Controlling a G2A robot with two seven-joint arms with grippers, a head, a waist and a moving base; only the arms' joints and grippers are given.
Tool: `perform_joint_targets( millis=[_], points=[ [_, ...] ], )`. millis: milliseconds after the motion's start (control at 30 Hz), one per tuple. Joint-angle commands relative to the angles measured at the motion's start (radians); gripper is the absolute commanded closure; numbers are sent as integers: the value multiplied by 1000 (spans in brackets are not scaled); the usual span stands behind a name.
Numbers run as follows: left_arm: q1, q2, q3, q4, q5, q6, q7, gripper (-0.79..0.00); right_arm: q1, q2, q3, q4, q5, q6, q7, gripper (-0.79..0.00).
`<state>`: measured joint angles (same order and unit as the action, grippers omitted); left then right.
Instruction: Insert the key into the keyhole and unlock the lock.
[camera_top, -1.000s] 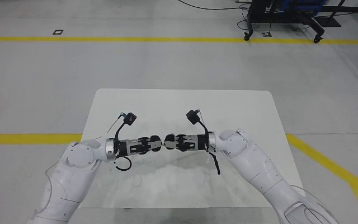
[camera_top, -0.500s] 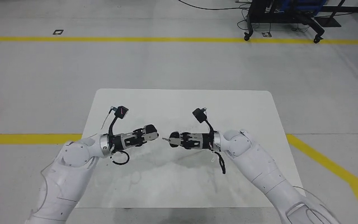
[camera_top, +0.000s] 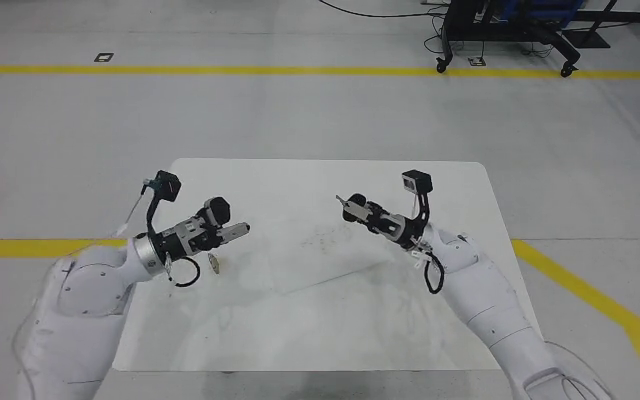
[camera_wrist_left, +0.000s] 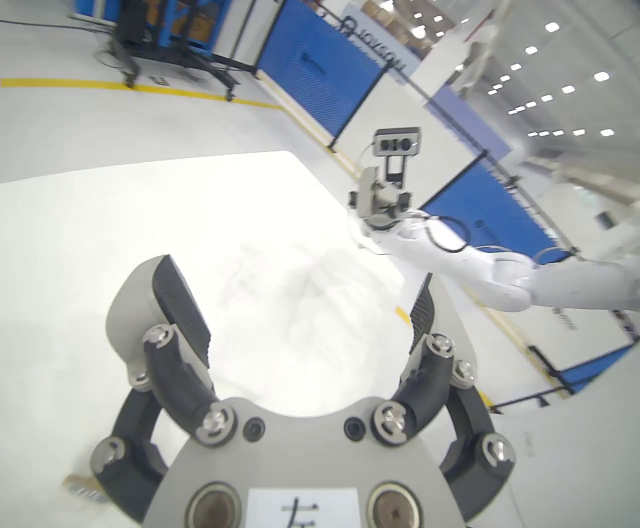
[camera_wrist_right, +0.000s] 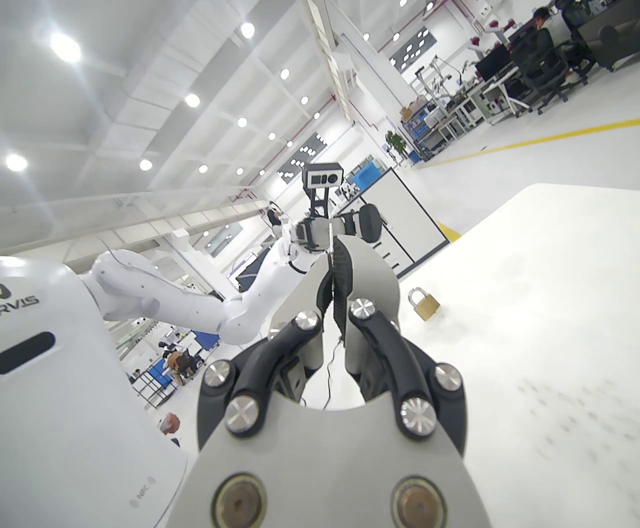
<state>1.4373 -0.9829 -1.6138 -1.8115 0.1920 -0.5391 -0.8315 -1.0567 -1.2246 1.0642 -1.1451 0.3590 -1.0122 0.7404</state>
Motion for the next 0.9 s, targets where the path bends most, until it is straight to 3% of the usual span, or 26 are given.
perform_joint_targets(
  millis=[0,167,333,633,800,867],
  points=[
    [65,6,-72,-78,112,43,21,-785,14,-7,2,14,46,0,-5,0],
    [228,16,-187,-249,411,171,-18,-785,20,-12,5,19,70,0,-10,0],
    [311,16,-134,-298,675,285,-44,-785,20,-12,5,19,70,0,-10,0],
    [204,7,30,-108,767,329,-23,-785,20,-12,5,19,70,0,-10,0],
    [162,3,77,-66,770,344,-38,-616,20,-12,5,19,70,0,-10,0],
    [154,2,83,-61,778,351,-39,-585,20,-12,5,19,70,0,-10,0]
  ],
)
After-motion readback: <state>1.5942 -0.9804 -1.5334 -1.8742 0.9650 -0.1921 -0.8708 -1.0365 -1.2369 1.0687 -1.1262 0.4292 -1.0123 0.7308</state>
